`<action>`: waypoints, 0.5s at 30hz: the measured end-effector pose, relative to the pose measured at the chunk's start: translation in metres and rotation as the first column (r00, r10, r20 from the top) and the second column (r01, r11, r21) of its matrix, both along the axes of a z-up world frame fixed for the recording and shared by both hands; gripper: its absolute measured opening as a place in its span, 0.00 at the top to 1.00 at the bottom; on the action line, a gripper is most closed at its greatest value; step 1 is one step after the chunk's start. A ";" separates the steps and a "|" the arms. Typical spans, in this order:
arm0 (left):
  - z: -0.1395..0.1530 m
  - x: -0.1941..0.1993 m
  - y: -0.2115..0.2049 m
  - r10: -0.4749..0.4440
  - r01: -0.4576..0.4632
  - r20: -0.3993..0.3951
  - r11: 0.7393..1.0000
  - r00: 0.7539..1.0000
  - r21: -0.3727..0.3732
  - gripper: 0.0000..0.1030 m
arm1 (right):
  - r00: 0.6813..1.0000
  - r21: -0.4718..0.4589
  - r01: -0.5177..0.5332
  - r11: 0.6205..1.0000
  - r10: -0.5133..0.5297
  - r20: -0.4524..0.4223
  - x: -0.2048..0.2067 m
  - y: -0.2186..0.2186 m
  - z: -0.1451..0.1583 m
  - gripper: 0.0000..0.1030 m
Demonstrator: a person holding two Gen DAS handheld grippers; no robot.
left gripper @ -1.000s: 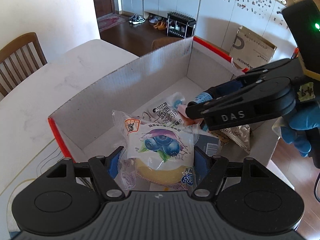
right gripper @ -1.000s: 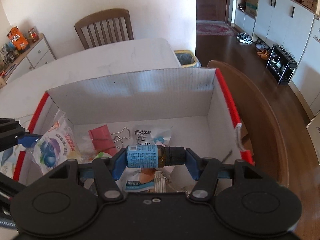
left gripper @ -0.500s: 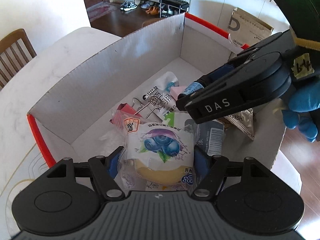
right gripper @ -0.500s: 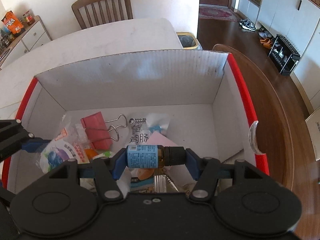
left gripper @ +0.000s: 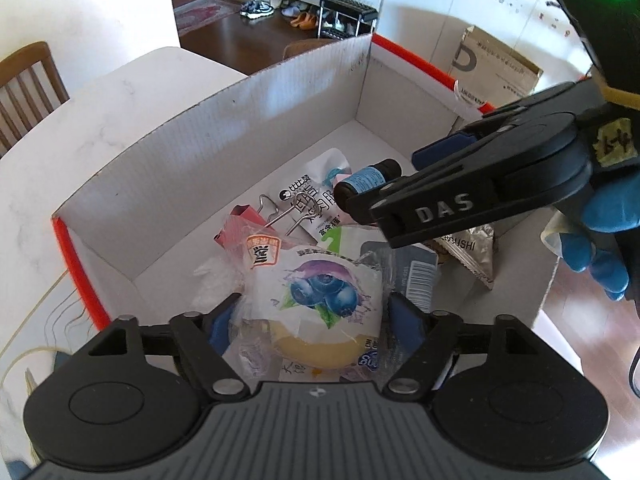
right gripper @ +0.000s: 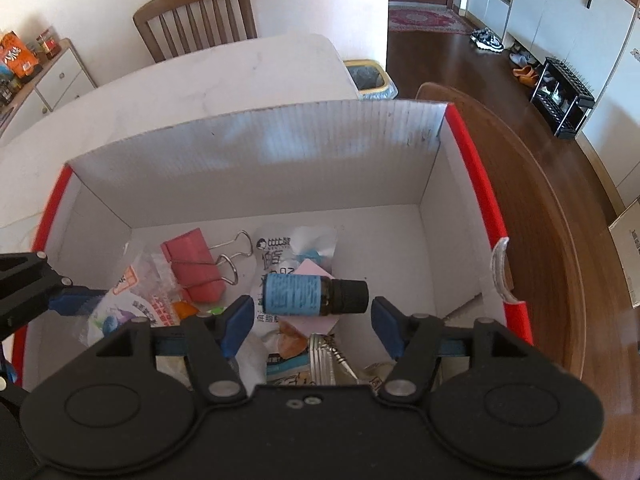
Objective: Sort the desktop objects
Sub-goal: 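Open both grippers to drop the cake packet and bottle into the box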
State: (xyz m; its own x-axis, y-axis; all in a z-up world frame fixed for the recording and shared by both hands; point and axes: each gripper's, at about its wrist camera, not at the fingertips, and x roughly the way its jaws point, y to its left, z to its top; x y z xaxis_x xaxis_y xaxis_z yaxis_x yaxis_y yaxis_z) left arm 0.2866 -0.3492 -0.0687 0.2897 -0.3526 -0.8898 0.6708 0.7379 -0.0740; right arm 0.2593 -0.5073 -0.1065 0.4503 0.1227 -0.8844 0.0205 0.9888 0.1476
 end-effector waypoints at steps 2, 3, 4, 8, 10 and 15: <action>0.002 -0.001 0.006 0.019 -0.019 -0.004 1.000 1.000 -0.019 0.21 | 1.000 0.009 0.001 1.000 -0.001 0.018 -0.005 -0.001 0.006 0.31; 0.004 -0.002 0.009 0.030 -0.030 -0.004 0.999 1.000 -0.026 0.21 | 1.000 0.016 -0.004 1.000 0.004 0.027 -0.008 -0.002 0.008 0.31; 0.005 -0.002 0.012 0.040 -0.040 -0.002 0.999 0.999 -0.033 0.21 | 0.999 0.024 -0.011 1.000 0.010 0.039 -0.012 -0.002 0.012 0.31; 0.016 -0.010 0.027 0.060 -0.058 0.025 0.995 0.998 -0.078 0.21 | 0.996 0.044 -0.037 0.998 0.033 0.086 -0.026 0.001 0.025 0.31; 0.020 -0.014 0.030 0.071 -0.067 0.051 0.994 0.996 -0.081 0.21 | 0.993 0.057 -0.042 0.998 0.035 0.110 -0.035 0.001 0.033 0.28; 0.033 -0.027 0.043 0.094 -0.084 0.071 0.988 0.993 -0.132 0.21 | 0.986 0.089 -0.043 0.995 0.028 0.166 -0.057 -0.001 0.050 0.26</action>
